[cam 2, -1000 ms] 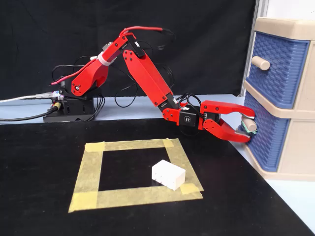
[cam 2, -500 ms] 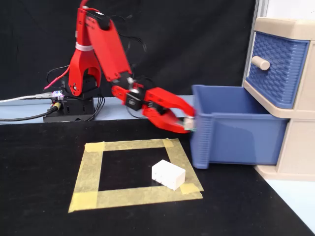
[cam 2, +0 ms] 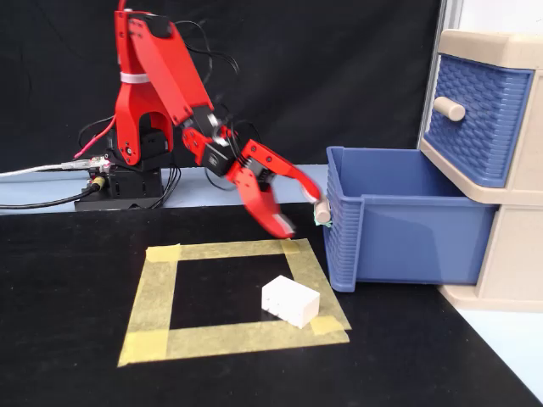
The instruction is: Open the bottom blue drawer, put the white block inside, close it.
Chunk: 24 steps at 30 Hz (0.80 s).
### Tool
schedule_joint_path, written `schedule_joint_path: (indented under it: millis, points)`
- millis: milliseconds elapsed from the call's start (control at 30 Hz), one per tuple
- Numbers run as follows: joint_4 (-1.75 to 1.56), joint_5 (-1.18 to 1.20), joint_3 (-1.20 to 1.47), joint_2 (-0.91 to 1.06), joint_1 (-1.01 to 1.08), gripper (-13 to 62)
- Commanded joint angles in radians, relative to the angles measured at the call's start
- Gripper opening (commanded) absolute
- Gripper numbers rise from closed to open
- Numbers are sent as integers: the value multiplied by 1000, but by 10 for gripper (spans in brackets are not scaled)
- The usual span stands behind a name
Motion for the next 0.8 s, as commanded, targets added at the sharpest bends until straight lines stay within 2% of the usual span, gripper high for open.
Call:
schedule_joint_path:
  millis: [0,67,167,333,467,633,767]
  points:
    - [319,121,-150,135,49,333]
    - [575,225,-325,146,71,331]
    - [934,472,-621,52,138,331]
    - [1184,767,-1017,-104,166,331]
    - [1479,1005,-1347,-305,166,331]
    - [1855,1109,-1835,-604,166,331]
    - [1973,1109,-2118,-807,167,332]
